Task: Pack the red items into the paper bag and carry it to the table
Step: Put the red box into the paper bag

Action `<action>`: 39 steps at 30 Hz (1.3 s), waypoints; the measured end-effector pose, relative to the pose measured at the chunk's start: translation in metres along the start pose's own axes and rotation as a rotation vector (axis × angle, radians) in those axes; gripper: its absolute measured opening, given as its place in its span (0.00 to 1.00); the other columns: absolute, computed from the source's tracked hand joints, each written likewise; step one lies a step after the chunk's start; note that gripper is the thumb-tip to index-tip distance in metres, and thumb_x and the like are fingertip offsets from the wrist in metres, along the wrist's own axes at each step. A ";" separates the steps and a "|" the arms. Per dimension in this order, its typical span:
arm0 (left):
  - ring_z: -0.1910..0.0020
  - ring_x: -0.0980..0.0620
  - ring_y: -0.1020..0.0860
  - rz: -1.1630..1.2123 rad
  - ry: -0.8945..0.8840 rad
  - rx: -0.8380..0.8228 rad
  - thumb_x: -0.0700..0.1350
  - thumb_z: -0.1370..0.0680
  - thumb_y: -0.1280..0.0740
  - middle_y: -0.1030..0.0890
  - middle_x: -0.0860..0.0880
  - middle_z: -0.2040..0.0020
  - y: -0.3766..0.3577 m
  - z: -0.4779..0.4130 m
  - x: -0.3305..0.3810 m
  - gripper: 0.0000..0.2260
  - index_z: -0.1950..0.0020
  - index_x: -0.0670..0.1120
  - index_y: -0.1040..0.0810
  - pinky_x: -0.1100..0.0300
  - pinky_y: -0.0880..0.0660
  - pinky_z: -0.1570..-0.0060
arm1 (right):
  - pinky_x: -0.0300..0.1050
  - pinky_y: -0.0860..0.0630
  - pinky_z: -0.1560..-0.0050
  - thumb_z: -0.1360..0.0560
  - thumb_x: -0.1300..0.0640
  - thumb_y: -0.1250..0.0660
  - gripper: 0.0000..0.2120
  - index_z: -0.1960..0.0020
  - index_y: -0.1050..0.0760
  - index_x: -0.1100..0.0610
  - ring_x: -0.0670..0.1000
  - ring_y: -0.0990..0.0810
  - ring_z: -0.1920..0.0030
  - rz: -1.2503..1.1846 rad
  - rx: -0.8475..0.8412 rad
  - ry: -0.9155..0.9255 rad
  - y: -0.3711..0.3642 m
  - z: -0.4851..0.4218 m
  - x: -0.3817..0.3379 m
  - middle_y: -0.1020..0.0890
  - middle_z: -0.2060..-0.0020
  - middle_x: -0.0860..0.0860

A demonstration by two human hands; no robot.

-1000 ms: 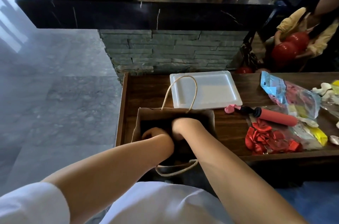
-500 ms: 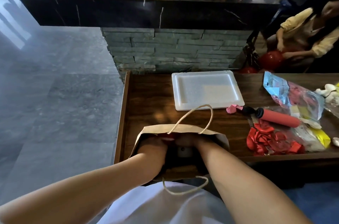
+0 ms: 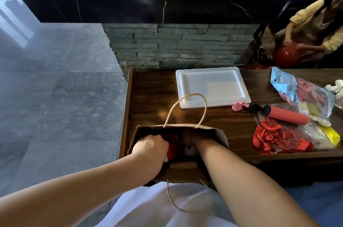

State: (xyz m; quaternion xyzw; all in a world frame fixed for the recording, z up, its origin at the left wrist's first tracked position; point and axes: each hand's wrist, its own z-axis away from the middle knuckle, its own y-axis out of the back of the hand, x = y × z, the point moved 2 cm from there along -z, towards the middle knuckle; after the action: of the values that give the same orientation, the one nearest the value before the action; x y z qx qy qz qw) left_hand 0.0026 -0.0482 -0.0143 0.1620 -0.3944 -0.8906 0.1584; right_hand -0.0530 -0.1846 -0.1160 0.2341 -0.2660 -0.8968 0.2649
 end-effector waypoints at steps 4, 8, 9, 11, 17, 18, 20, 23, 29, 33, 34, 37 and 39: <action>0.41 0.45 0.22 0.070 -0.002 -0.046 0.45 0.24 0.36 0.20 0.44 0.39 0.003 -0.013 -0.015 0.13 0.40 0.46 0.21 0.55 0.26 0.42 | 0.48 0.28 0.41 0.21 0.45 0.45 0.18 0.40 0.24 0.52 0.54 0.22 0.46 0.056 0.071 0.053 -0.006 0.008 0.005 0.20 0.45 0.54; 0.45 0.46 0.21 0.066 -0.050 0.004 0.53 0.25 0.36 0.19 0.47 0.44 0.015 -0.021 -0.028 0.11 0.47 0.52 0.19 0.57 0.24 0.44 | 0.47 0.27 0.53 0.28 0.37 0.42 0.18 0.49 0.20 0.46 0.53 0.18 0.52 -0.146 0.193 -0.026 0.004 0.020 -0.006 0.17 0.50 0.51; 0.45 0.46 0.20 0.074 -0.056 0.024 0.54 0.25 0.37 0.18 0.47 0.46 0.017 -0.022 -0.030 0.10 0.50 0.52 0.20 0.57 0.24 0.46 | 0.49 0.27 0.48 0.25 0.42 0.41 0.17 0.43 0.21 0.47 0.56 0.20 0.45 -0.137 0.133 -0.008 0.004 0.023 -0.009 0.18 0.45 0.53; 0.47 0.45 0.20 0.128 -0.060 0.058 0.56 0.24 0.39 0.18 0.46 0.50 0.020 -0.024 -0.032 0.10 0.55 0.51 0.23 0.57 0.25 0.49 | 0.49 0.32 0.36 0.20 0.53 0.41 0.19 0.31 0.29 0.56 0.58 0.26 0.34 -0.094 -0.009 0.005 0.004 0.032 -0.016 0.24 0.34 0.58; 0.37 0.42 0.25 0.006 -0.033 -0.026 0.56 0.21 0.42 0.23 0.44 0.36 0.024 -0.032 -0.035 0.21 0.30 0.49 0.35 0.50 0.27 0.39 | 0.49 0.31 0.37 0.22 0.56 0.39 0.21 0.30 0.31 0.56 0.58 0.26 0.35 -0.037 -0.030 -0.024 0.007 0.055 -0.003 0.26 0.34 0.58; 0.36 0.42 0.26 -0.032 -0.025 -0.065 0.55 0.21 0.43 0.25 0.43 0.34 0.024 -0.032 -0.037 0.23 0.28 0.49 0.38 0.50 0.27 0.39 | 0.49 0.31 0.37 0.22 0.56 0.39 0.21 0.30 0.31 0.56 0.58 0.26 0.35 -0.020 -0.027 -0.021 0.007 0.059 -0.002 0.26 0.34 0.58; 0.36 0.42 0.27 -0.042 0.014 -0.116 0.55 0.21 0.42 0.26 0.43 0.33 0.024 -0.035 -0.040 0.24 0.26 0.49 0.39 0.50 0.27 0.39 | 0.50 0.31 0.36 0.21 0.57 0.41 0.19 0.30 0.31 0.58 0.59 0.27 0.35 0.027 -0.067 -0.026 0.007 0.067 -0.002 0.26 0.33 0.59; 0.36 0.43 0.26 0.028 0.057 -0.082 0.55 0.21 0.42 0.25 0.44 0.34 0.026 -0.035 -0.043 0.22 0.28 0.50 0.36 0.51 0.27 0.39 | 0.49 0.29 0.40 0.20 0.59 0.42 0.18 0.31 0.31 0.59 0.59 0.25 0.37 0.004 -0.111 -0.046 0.006 0.074 -0.002 0.25 0.36 0.60; 0.54 0.47 0.24 0.288 0.125 0.031 0.61 0.23 0.42 0.24 0.48 0.56 0.020 -0.026 -0.050 0.19 0.43 0.49 0.23 0.55 0.26 0.53 | 0.49 0.33 0.35 0.20 0.55 0.44 0.21 0.29 0.33 0.57 0.59 0.29 0.32 -0.200 -0.012 -0.082 0.011 0.080 -0.005 0.28 0.31 0.59; 0.60 0.50 0.24 0.636 0.126 -0.060 0.58 0.22 0.40 0.22 0.47 0.57 0.020 -0.020 -0.046 0.19 0.42 0.45 0.22 0.61 0.28 0.60 | 0.52 0.33 0.32 0.20 0.53 0.42 0.19 0.31 0.30 0.54 0.58 0.28 0.34 -0.807 0.005 -0.171 0.009 0.073 -0.009 0.26 0.32 0.56; 0.59 0.49 0.23 0.777 0.140 -0.111 0.57 0.22 0.39 0.20 0.46 0.55 0.020 -0.019 -0.044 0.19 0.41 0.45 0.24 0.62 0.26 0.63 | 0.54 0.32 0.32 0.20 0.52 0.41 0.19 0.31 0.29 0.54 0.58 0.27 0.35 -1.011 -0.030 -0.206 0.006 0.072 -0.011 0.25 0.33 0.56; 0.60 0.46 0.19 1.107 0.218 -0.219 0.54 0.22 0.38 0.20 0.43 0.55 0.018 -0.012 -0.042 0.15 0.42 0.46 0.26 0.59 0.20 0.70 | 0.53 0.25 0.42 0.21 0.49 0.40 0.15 0.38 0.26 0.54 0.57 0.23 0.42 -1.437 -0.057 -0.273 0.001 0.071 -0.011 0.22 0.38 0.57; 0.58 0.43 0.17 1.236 0.246 -0.279 0.51 0.22 0.37 0.20 0.40 0.53 0.014 -0.011 -0.044 0.11 0.43 0.47 0.27 0.53 0.17 0.65 | 0.52 0.23 0.49 0.23 0.46 0.37 0.14 0.42 0.24 0.53 0.57 0.22 0.45 -1.570 -0.015 -0.277 0.001 0.072 -0.008 0.20 0.42 0.56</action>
State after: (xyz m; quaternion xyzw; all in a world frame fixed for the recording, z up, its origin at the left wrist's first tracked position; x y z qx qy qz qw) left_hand 0.0486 -0.0464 -0.0037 -0.0162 -0.2743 -0.6528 0.7059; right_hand -0.0870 -0.1548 -0.0593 0.2379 -0.0476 -0.8441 -0.4782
